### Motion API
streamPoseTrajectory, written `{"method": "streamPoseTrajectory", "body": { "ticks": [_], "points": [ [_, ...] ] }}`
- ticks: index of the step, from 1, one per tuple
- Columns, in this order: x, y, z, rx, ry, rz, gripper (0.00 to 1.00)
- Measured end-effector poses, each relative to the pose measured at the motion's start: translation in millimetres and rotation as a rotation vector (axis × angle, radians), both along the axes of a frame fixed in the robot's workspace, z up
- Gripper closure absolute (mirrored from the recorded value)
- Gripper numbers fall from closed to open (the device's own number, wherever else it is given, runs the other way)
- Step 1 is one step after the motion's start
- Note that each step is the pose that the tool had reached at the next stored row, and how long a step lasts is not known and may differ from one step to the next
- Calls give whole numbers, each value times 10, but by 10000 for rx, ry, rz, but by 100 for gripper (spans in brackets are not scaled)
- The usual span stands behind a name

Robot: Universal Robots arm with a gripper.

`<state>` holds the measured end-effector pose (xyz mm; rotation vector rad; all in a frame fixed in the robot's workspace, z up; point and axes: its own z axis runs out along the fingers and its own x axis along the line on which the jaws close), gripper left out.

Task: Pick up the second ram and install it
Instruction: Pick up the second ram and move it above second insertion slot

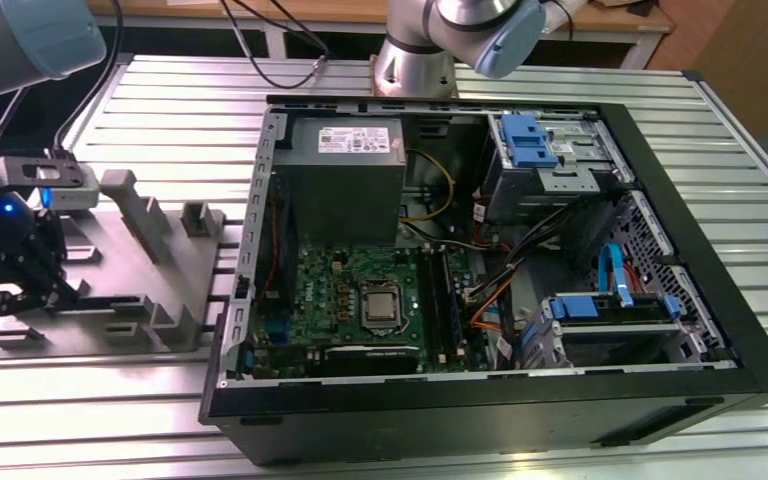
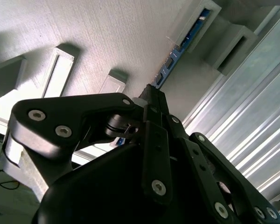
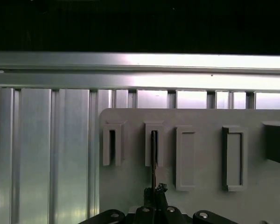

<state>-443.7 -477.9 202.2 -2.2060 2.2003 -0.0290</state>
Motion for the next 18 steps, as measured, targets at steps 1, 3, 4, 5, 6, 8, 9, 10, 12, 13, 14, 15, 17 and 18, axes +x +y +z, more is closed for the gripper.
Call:
{"method": "streamPoseTrajectory", "body": {
  "ticks": [1,3,4,5,6,8,9,10,12,13,14,15,17,18],
  "points": [
    [0,0,0,1,-2,0,88],
    [0,0,5,1,-1,0,88],
    [0,0,8,1,-2,0,88],
    [0,0,8,1,-1,0,88],
    [0,0,9,1,-2,0,88],
    [0,0,10,1,-1,0,88],
    [0,0,10,1,-1,0,88],
    [0,0,11,1,-1,0,88],
    [0,0,11,2,-2,0,88],
    [0,0,12,1,-2,0,88],
    [0,0,13,1,-1,0,88],
    [0,0,23,-2,3,0,88],
    [0,0,49,0,0,0,88],
    [0,0,68,1,-1,0,88]
  ]
}}
